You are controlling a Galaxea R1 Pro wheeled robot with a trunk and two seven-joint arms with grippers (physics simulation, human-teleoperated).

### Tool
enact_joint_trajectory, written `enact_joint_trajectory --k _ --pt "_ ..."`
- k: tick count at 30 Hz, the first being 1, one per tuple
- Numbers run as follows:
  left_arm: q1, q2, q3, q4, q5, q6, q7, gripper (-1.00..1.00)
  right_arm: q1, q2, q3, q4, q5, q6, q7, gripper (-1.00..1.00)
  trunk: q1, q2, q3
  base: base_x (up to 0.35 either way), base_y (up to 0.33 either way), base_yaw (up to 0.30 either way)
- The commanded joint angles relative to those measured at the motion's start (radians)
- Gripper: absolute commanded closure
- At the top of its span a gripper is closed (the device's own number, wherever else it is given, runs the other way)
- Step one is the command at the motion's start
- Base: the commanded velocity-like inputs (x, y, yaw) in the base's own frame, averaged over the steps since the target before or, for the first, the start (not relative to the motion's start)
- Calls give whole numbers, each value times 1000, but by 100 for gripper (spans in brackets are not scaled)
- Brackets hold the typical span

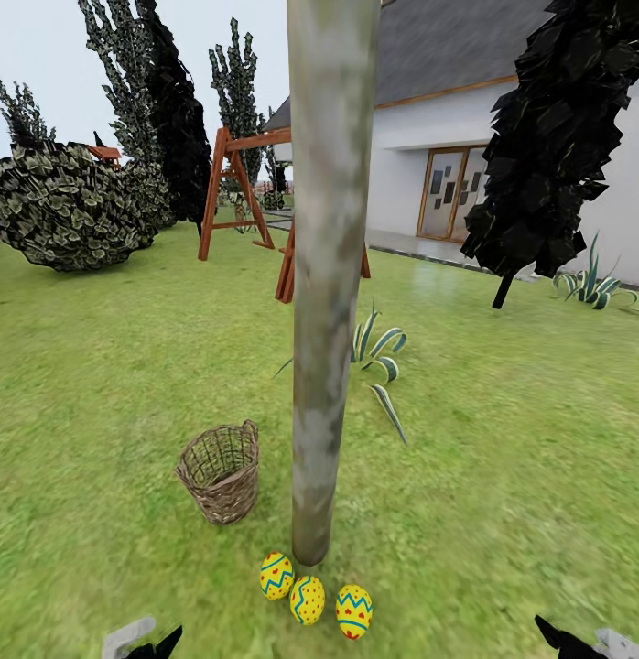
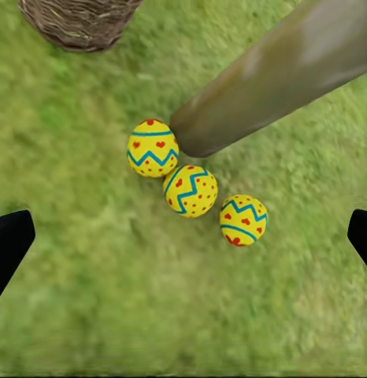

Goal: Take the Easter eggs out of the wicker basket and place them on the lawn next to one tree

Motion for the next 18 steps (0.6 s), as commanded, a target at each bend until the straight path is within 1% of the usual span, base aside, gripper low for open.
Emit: enact_joint_trajectory --k 1,2,3,4,6,7,9,11,12,18 --pt "5 -5 -8 2 1 -1 1 -100 -1 6 7 5 -2 2 1 -100 1 -2 -2 0 0 0" --pt "10 -11 -15 2 -5 -1 6 -100 -1 12 7 5 4 8 -4 -100 1 -2 -2 0 0 0" --pt "53 -55 -20 3 -94 -1 571 -100 0 132 7 5 190 43 -518 -100 1 -2 -2 0 0 0" --pt "70 -56 -21 3 -97 0 582 -100 1 163 7 5 193 56 -529 -100 1 -2 -2 0 0 0" --pt "88 -57 -21 4 -98 0 588 -100 3 190 7 5 195 63 -536 -100 1 -2 -2 0 0 0" --pt "98 -58 -22 4 -99 0 590 -100 19 205 7 5 196 64 -538 -100 1 -2 -2 0 0 0" --pt "113 -65 -22 4 -99 0 592 -100 81 230 7 4 196 63 -539 -100 1 -2 -2 0 0 0" --pt "121 -69 -22 2 -100 -1 592 -100 121 243 6 3 195 58 -540 -100 1 -2 -2 0 0 0" --pt "122 -70 -22 2 -101 -1 592 -100 128 246 6 2 195 57 -540 -100 1 -2 -2 0 0 0" --pt "125 -72 -21 1 -98 -1 591 -100 139 249 6 2 195 55 -539 -100 1 -2 -2 0 0 0"
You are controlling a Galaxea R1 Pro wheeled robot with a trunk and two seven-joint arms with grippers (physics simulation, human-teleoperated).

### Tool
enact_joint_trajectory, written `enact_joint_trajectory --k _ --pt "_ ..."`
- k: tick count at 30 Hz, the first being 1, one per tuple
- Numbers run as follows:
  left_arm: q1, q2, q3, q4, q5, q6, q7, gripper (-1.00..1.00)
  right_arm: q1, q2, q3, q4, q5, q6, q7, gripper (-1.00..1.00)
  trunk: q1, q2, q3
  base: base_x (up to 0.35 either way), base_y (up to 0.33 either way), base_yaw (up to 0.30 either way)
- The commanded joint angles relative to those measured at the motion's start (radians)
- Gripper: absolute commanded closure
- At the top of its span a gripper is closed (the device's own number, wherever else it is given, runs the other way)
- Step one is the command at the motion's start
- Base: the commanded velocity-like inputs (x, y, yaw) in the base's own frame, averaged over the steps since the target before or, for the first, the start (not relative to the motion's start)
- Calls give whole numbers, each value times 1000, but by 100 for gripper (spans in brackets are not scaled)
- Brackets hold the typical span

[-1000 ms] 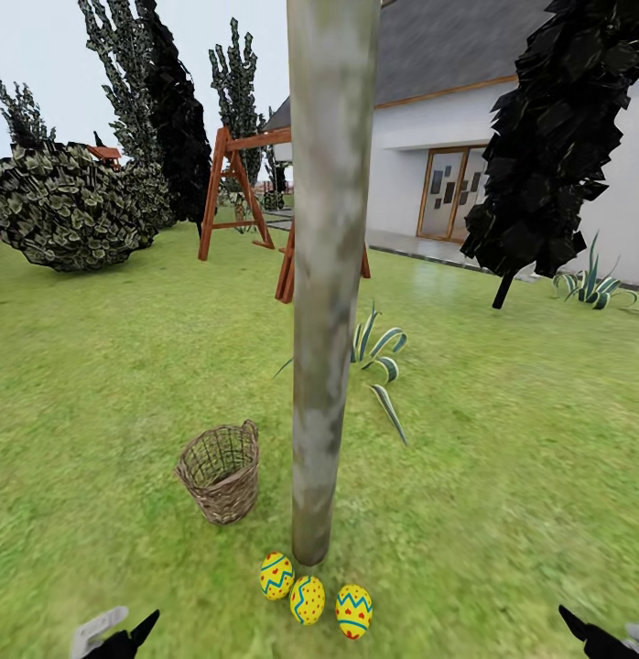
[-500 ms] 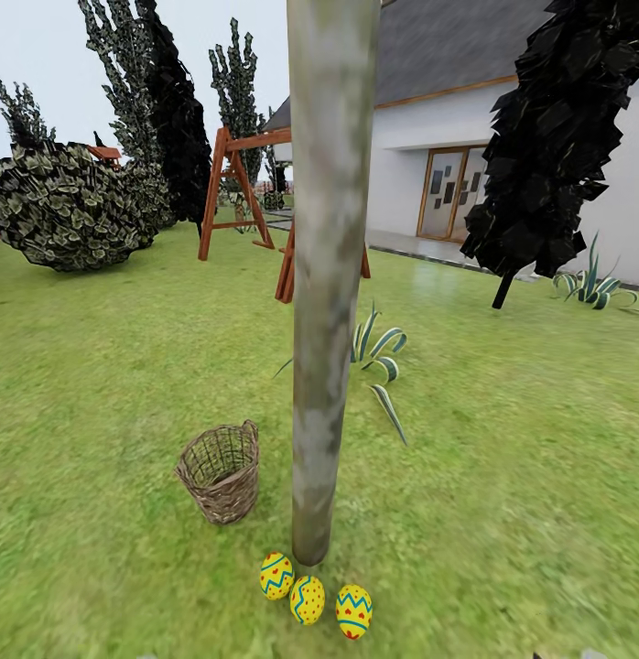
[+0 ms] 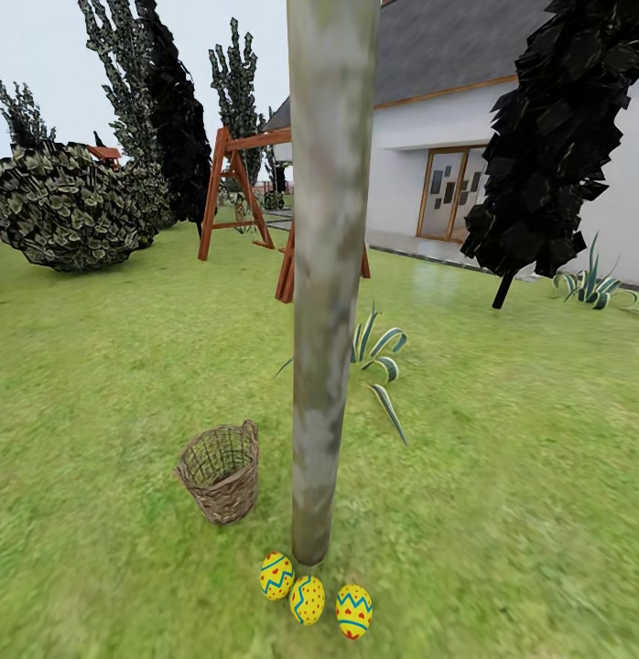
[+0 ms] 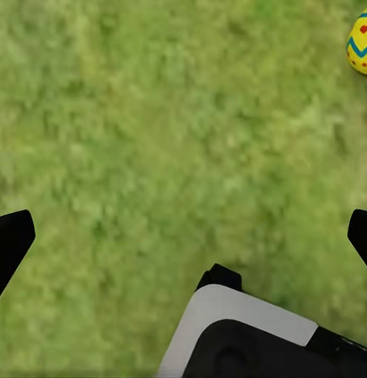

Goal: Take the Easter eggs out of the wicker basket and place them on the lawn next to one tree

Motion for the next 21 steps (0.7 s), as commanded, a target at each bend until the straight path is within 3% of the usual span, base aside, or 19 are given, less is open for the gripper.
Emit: enact_joint_trajectory --k 1,21 --pt "-1 0 -2 1 11 -3 -3 -100 -1 1 7 3 -5 -4 2 -100 1 -2 -2 0 0 0" --pt "-1 -1 -3 2 10 -3 -3 -100 0 1 8 3 -6 -4 2 -100 1 -2 -2 0 0 0"
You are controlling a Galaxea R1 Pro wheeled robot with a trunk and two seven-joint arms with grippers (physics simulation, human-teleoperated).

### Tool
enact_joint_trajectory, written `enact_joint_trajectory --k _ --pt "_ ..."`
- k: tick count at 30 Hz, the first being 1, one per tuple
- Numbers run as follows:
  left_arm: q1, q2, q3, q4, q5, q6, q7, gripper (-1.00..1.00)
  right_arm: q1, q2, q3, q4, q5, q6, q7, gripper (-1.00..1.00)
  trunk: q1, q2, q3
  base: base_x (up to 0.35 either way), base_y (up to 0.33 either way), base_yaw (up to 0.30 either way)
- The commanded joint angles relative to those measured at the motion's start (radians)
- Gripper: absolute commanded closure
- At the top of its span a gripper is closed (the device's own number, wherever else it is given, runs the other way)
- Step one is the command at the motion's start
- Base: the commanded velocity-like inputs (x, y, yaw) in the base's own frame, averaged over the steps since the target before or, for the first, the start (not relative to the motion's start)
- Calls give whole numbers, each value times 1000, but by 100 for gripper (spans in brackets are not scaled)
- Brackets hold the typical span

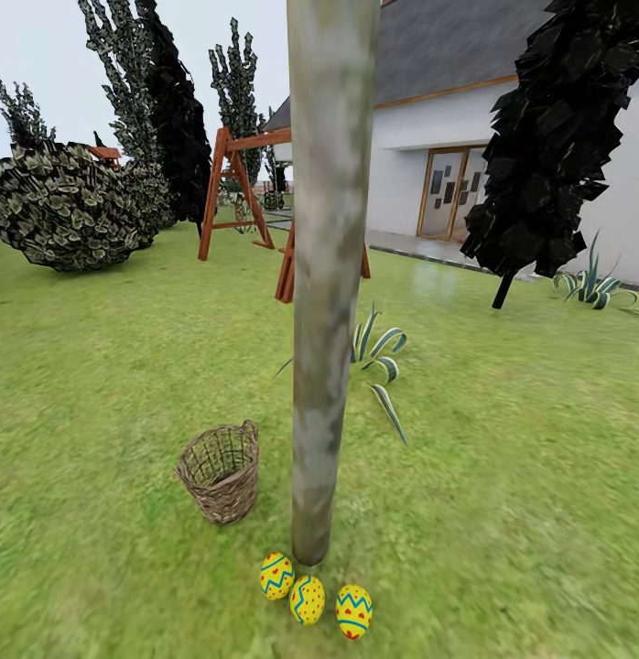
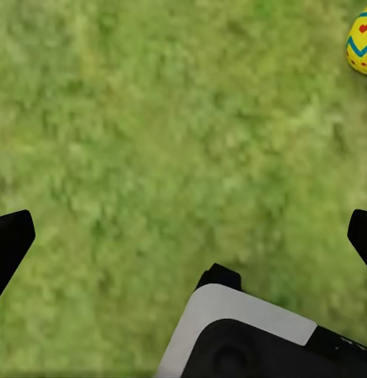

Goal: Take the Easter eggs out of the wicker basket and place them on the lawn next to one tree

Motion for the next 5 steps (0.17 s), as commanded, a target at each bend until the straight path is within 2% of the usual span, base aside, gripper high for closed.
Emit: enact_joint_trajectory --k 1,5 --pt "-1 0 -3 1 10 -3 -3 -100 -1 1 7 3 -5 -3 2 -100 1 -2 -2 0 0 0" --pt "-1 0 -2 1 10 -3 -3 -100 -1 1 7 3 -5 -3 2 -100 1 -2 -2 0 0 0"
